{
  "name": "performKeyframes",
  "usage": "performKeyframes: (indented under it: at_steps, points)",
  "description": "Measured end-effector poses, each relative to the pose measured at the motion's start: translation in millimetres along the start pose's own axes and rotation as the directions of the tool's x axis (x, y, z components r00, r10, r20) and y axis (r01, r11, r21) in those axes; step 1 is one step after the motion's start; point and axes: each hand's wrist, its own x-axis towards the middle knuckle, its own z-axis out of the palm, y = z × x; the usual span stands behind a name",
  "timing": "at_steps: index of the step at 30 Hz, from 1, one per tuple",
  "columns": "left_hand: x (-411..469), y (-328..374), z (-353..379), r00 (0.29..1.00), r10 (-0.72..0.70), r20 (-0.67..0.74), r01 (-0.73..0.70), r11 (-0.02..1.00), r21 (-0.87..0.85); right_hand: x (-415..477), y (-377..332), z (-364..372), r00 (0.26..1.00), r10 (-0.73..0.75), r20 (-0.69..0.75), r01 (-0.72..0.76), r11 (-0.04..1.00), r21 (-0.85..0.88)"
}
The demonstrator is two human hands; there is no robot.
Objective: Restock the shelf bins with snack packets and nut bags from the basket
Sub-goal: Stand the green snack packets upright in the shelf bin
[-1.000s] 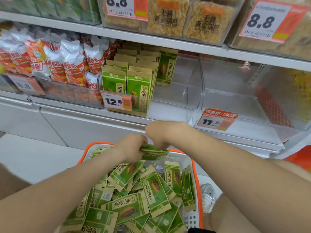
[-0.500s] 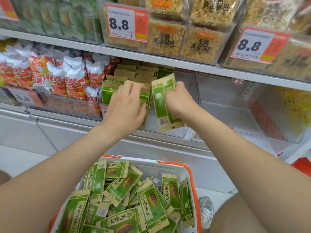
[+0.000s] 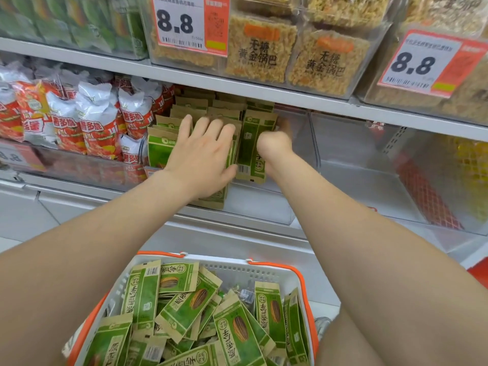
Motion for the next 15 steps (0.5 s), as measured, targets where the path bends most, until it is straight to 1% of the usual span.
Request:
performKeyframes:
  at_steps: [4, 7, 10, 12, 14, 15]
  points:
    - [10, 1, 4, 0.999, -0.027, 0.028, 0.025, 0.998, 0.065, 5, 3, 4, 0.98, -0.179, -0.087, 0.167, 0.978, -0.128]
    - [14, 4, 5, 0.998, -0.043, 0.036, 0.041, 0.998, 0.055, 25, 5, 3, 0.982, -0.166, -0.088, 0.136, 0.953, -0.27]
    - [17, 5, 7, 0.999, -0.048, 0.025, 0.047, 0.997, 0.056, 37, 9, 3, 0.976, -0.218, -0.022, 0.195, 0.91, -0.366]
    - [18, 6, 8, 0.998, -0.055, 0.022, 0.053, 0.996, 0.068, 39, 11, 4, 0.976, -0.217, 0.035, 0.211, 0.878, -0.429]
    - [18, 7, 9, 0.998, -0.058, 0.015, 0.056, 0.995, 0.082, 40, 12, 5, 0.977, -0.201, 0.066, 0.209, 0.869, -0.448]
    - [18, 9, 9, 0.998, -0.058, 0.014, 0.057, 0.995, 0.086, 40, 11, 6, 0.978, -0.199, 0.062, 0.206, 0.881, -0.425]
